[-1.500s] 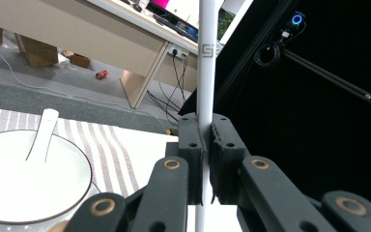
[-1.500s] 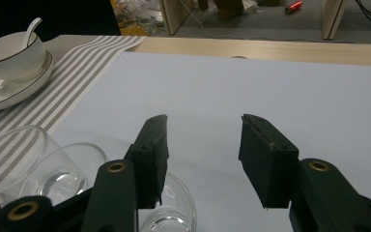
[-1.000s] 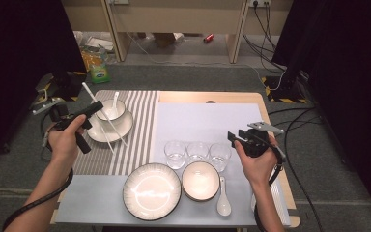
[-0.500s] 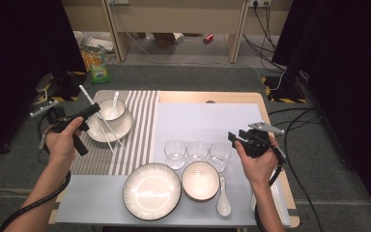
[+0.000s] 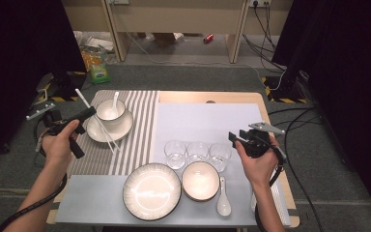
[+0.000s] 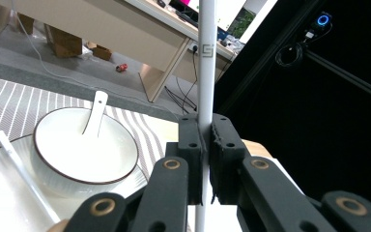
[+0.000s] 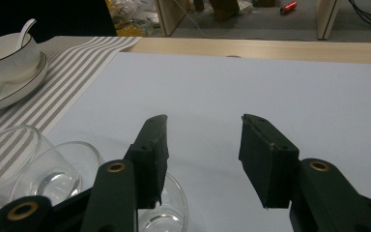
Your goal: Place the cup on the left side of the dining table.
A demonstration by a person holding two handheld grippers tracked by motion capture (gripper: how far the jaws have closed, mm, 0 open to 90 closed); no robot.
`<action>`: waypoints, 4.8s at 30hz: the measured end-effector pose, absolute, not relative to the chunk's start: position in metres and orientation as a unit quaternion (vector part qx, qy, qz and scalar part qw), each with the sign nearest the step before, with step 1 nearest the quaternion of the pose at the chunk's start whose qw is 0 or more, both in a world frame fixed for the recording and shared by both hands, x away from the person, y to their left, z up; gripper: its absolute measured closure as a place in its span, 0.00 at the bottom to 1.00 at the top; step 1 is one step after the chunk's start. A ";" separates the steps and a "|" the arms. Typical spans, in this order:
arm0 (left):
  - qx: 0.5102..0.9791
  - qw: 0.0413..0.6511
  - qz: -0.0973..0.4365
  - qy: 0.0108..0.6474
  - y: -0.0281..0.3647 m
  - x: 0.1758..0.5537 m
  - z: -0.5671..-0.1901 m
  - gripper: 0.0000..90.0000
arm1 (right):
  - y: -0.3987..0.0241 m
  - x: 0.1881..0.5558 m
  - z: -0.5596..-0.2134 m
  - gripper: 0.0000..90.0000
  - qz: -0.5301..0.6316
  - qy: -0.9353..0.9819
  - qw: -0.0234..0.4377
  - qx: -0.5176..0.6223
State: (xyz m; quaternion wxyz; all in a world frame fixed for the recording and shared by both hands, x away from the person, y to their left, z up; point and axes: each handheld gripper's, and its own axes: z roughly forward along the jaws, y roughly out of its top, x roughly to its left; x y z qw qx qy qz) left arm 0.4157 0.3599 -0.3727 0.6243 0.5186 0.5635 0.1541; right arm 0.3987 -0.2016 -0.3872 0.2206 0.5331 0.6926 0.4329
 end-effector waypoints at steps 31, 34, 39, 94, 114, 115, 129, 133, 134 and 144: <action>0.526 0.602 0.149 0.583 0.375 0.409 -0.380 0.93 | -0.204 0.398 -0.386 0.59 0.435 0.689 0.224 0.534; 0.524 0.598 0.149 0.587 0.377 0.409 -0.381 0.93 | -0.204 0.398 -0.386 0.59 0.436 0.689 0.224 0.534; 0.525 0.594 0.149 0.592 0.379 0.409 -0.383 0.93 | -0.205 0.398 -0.385 0.59 0.435 0.689 0.224 0.535; 0.516 0.534 0.148 0.654 0.405 0.434 -0.416 0.93 | -0.203 0.400 -0.387 0.60 0.434 0.690 0.223 0.536; 0.491 0.513 0.140 0.690 0.397 0.470 -0.437 0.93 | -0.205 0.400 -0.388 0.60 0.432 0.691 0.226 0.534; 0.488 0.512 0.141 0.692 0.397 0.472 -0.439 0.93 | -0.205 0.400 -0.388 0.60 0.432 0.690 0.225 0.535; 0.482 0.488 0.146 0.712 0.392 0.488 -0.451 0.93 | -0.206 0.400 -0.389 0.60 0.431 0.691 0.226 0.534; 0.479 0.486 0.145 0.716 0.392 0.490 -0.453 0.93 | -0.206 0.400 -0.389 0.60 0.431 0.691 0.225 0.534; 0.479 0.486 0.145 0.717 0.392 0.490 -0.453 0.93 | -0.206 0.400 -0.389 0.60 0.431 0.692 0.225 0.534; 0.474 0.473 0.150 0.727 0.393 0.495 -0.458 0.93 | -0.206 0.400 -0.389 0.60 0.432 0.692 0.225 0.533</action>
